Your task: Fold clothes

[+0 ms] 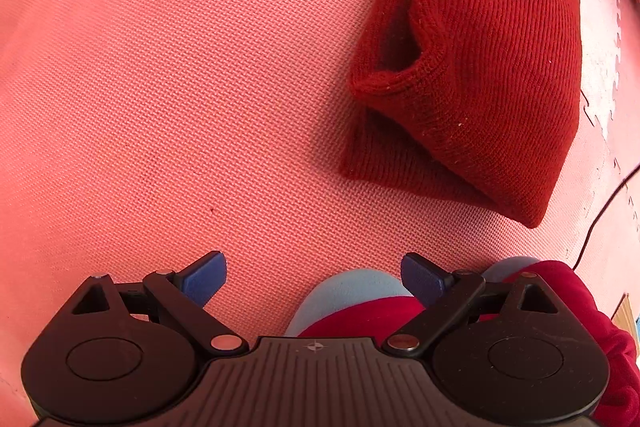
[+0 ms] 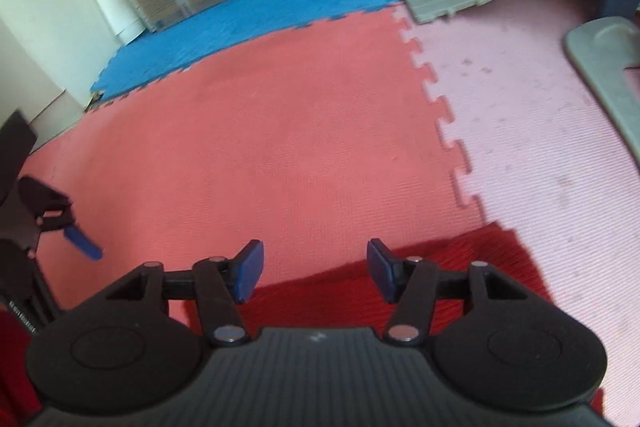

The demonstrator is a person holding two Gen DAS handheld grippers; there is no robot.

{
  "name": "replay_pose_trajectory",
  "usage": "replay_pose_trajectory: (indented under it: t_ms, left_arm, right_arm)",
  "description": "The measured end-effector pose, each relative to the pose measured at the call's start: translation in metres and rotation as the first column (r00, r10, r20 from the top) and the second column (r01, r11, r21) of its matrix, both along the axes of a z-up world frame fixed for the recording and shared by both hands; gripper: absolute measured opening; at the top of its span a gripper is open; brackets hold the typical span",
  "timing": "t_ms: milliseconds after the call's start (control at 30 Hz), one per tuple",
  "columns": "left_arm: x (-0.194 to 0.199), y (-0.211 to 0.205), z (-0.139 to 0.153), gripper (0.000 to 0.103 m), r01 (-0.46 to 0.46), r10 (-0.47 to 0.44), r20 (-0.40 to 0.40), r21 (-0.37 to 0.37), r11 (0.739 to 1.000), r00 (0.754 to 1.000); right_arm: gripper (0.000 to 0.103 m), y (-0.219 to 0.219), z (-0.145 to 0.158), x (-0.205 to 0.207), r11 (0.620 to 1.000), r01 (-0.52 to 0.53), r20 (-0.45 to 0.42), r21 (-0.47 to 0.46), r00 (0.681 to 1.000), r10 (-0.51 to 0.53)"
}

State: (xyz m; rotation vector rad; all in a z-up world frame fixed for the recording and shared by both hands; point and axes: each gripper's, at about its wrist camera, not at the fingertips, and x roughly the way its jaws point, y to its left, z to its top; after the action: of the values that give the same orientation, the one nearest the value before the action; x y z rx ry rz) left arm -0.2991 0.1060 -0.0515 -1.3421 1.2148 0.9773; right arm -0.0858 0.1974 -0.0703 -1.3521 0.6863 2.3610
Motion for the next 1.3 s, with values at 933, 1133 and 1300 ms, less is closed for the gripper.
replay_pose_trajectory:
  t_ms: [933,1133,1300]
  left_arm:
    - [0.009,-0.076,0.011,0.095,0.068,-0.068,-0.004,0.125,0.99,0.998]
    - [0.005,-0.083,0.012,0.095,0.071,-0.071,-0.008,0.133,0.989,0.997]
    - [0.001,-0.083,-0.005,0.095,0.066,-0.064,-0.02,0.138,0.988,0.998]
  right_arm:
    - [0.024,-0.132,-0.074,-0.057,0.921,-0.38,0.254,-0.083,0.886,0.388]
    - [0.033,-0.123,-0.048,-0.058,0.946,-0.318,0.2,-0.065,0.925,0.324]
    - [0.033,-0.102,-0.01,-0.041,0.95,-0.311,0.148,-0.037,0.938,0.313]
